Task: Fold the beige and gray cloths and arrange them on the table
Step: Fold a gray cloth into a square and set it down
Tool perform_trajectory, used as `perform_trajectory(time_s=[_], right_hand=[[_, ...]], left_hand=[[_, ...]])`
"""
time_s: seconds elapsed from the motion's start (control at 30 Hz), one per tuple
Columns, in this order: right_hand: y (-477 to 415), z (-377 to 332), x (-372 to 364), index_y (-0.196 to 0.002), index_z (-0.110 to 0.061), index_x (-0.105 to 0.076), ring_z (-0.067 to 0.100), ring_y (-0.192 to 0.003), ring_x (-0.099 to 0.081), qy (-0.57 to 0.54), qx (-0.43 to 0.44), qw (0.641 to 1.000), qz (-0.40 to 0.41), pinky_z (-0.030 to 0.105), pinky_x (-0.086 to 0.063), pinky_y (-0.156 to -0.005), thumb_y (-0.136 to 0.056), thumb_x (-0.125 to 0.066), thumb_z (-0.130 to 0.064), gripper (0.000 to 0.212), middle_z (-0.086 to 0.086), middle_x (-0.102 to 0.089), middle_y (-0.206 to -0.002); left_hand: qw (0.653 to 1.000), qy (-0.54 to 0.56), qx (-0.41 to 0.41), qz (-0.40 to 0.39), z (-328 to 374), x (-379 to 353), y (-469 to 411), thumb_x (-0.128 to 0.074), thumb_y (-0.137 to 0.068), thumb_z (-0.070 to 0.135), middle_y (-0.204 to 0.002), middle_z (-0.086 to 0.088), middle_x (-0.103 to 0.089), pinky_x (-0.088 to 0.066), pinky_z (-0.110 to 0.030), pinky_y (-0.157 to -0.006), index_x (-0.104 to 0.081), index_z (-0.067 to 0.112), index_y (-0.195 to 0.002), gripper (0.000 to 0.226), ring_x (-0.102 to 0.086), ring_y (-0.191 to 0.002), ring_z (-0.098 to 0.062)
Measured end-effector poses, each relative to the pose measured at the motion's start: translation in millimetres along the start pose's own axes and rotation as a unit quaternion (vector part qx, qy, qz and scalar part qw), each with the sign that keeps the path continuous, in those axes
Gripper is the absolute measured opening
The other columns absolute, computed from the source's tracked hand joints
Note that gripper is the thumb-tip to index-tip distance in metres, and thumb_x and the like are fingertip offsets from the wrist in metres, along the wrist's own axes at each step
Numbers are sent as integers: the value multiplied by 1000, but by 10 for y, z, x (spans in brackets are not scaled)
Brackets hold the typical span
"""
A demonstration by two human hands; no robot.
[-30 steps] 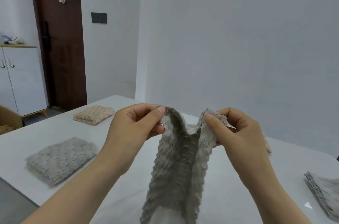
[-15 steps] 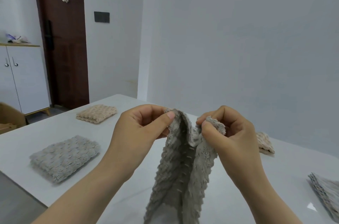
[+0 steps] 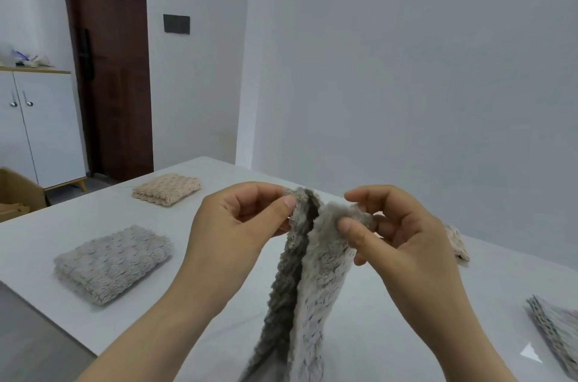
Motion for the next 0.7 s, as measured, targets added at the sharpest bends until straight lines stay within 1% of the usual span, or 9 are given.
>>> perform_trajectory(time_s=[0.07, 0.2, 0.27, 0.33, 0.4, 0.47, 0.53, 0.6, 0.7], right_hand=[[31, 8, -7, -83, -27, -74, 8, -53, -55, -10, -15, 1000, 13, 15, -46, -49, -77, -74, -6, 21, -7, -65, -66], [60, -37, -14, -69, -22, -74, 3, -44, -48, -23, -8, 999, 30, 12, -40, -46, -75, -77, -12, 12, -8, -61, -52], [82, -49, -23, -67, -20, -74, 2, -43, -46, -22, -8, 999, 31, 9, -36, -45, -75, -77, -14, 10, -11, -58, -50], [110, -68, -48, -68, -21, -74, 2, -45, -45, -10, -5, 1000, 24, 9, -36, -44, -74, -77, -18, 7, -9, -59, -53], [133, -97, -66, -69, -25, -74, 5, -50, -47, 9, 6, 1000, 19, 12, -37, -47, -70, -77, -27, 4, -8, -62, -60], [149, -123, -55, -69, -27, -74, 15, -59, -54, 25, 18, 999, 25, 18, -42, -50, -66, -74, -35, 9, -5, -65, -67], [160, -156, -43, -69, -28, -73, 19, -66, -59, 30, 24, 999, 33, 24, -48, -56, -65, -72, -38, 11, -5, -66, -72], [170, -182, -41, -70, -29, -73, 17, -67, -60, 36, 28, 998, 36, 31, -51, -60, -66, -72, -38, 10, -6, -67, -74], [172, -191, -36, -71, -29, -73, 15, -68, -61, 49, 32, 998, 38, 38, -53, -64, -73, -76, -28, 4, -5, -67, -74]], left_hand=[[1000, -7, -6, 11, -2, 18, 27, -71, -78, 13, -75, -6, -75, -59, -24, -71, -77, 12, -80, 6, -71, -72, -19], [1000, -6, -17, 9, 5, -30, 100, -70, -79, 12, -77, -2, -76, -58, -24, -73, -78, 16, -82, 9, -73, -76, -16], [1000, -5, -26, -4, 40, -91, 142, -68, -81, 9, -77, 0, -76, -57, -22, -72, -78, 17, -82, 12, -73, -75, -13], [999, -10, -40, -15, 91, -132, 171, -68, -81, 8, -77, 3, -76, -56, -19, -70, -78, 20, -81, 15, -72, -74, -10], [998, -18, -51, -20, 130, -150, 196, -68, -81, 8, -76, 4, -76, -56, -18, -70, -78, 22, -79, 17, -72, -73, -8], [998, -27, -60, -21, 151, -152, 217, -70, -79, 9, -75, 4, -76, -57, -20, -71, -78, 22, -78, 16, -72, -73, -9], [997, -28, -68, -21, 174, -149, 242, -72, -76, 10, -73, 2, -75, -56, -20, -69, -78, 23, -76, 14, -71, -71, -12], [997, -27, -73, -21, 188, -142, 256, -73, -74, 11, -71, -1, -74, -57, -23, -67, -77, 22, -75, 12, -71, -69, -16], [995, -41, -82, -25, 213, -141, 269, -74, -75, 12, -71, 0, -74, -58, -29, -70, -76, 23, -75, 11, -71, -69, -16]])
Point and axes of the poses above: each hand's wrist, its own y-axis away from the middle knuckle, its own x-axis out of the back of the hand, z = x × y, the point moved 10 cm from there along -y, towards the middle knuckle
